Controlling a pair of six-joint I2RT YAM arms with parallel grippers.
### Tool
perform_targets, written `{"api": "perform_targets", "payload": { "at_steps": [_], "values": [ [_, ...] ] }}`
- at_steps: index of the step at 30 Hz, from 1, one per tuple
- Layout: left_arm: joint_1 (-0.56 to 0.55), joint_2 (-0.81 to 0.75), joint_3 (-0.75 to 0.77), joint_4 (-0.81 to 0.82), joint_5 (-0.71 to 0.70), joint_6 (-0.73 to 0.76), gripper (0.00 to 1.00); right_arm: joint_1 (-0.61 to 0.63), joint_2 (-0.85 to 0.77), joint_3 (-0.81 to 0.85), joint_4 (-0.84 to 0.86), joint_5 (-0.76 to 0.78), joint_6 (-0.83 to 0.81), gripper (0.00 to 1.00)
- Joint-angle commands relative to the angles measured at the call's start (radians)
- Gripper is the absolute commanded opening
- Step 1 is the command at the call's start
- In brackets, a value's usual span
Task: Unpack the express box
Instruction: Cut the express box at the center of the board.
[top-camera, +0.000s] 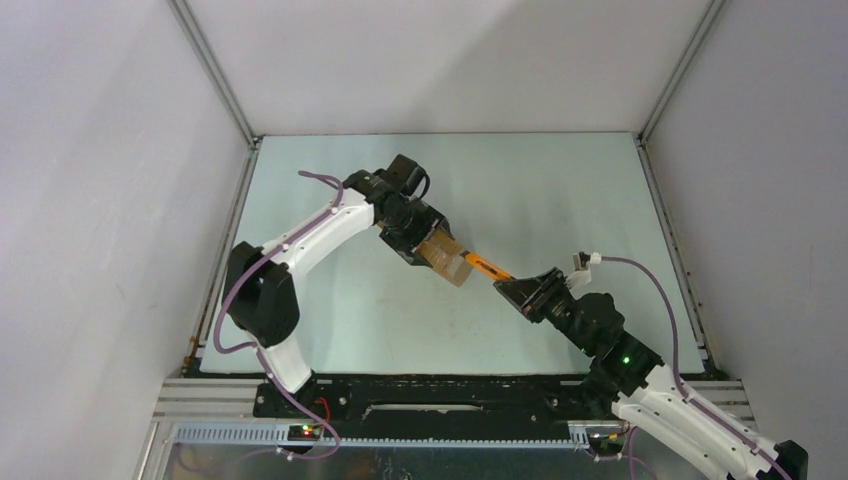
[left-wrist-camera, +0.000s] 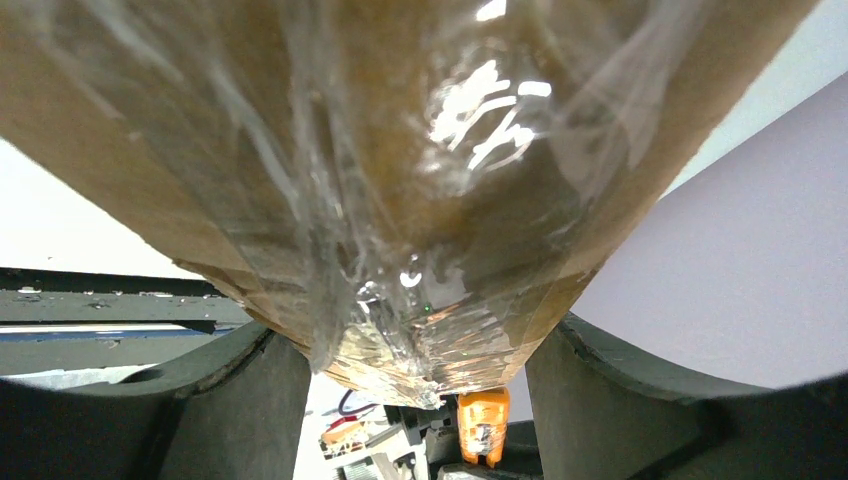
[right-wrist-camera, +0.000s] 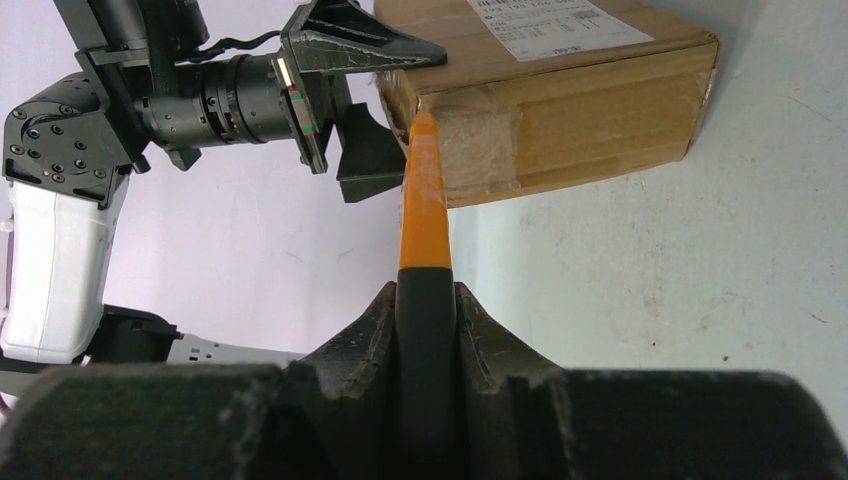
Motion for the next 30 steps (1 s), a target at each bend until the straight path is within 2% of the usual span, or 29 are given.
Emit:
{"api": "perform_targets", "payload": {
  "at_steps": [1, 30],
  "values": [
    [0.005, -0.015, -0.020, 0.017, 0.032, -0.013, 0.70, -0.005, 0.017, 0.002, 0.083, -0.018, 0.005, 0.00],
    [0.003, -0.007, -0.017, 0.021, 0.038, -0.010, 0.69, -0.015, -0.002, -0.010, 0.062, -0.022, 0.011, 0.00]
  ]
}}
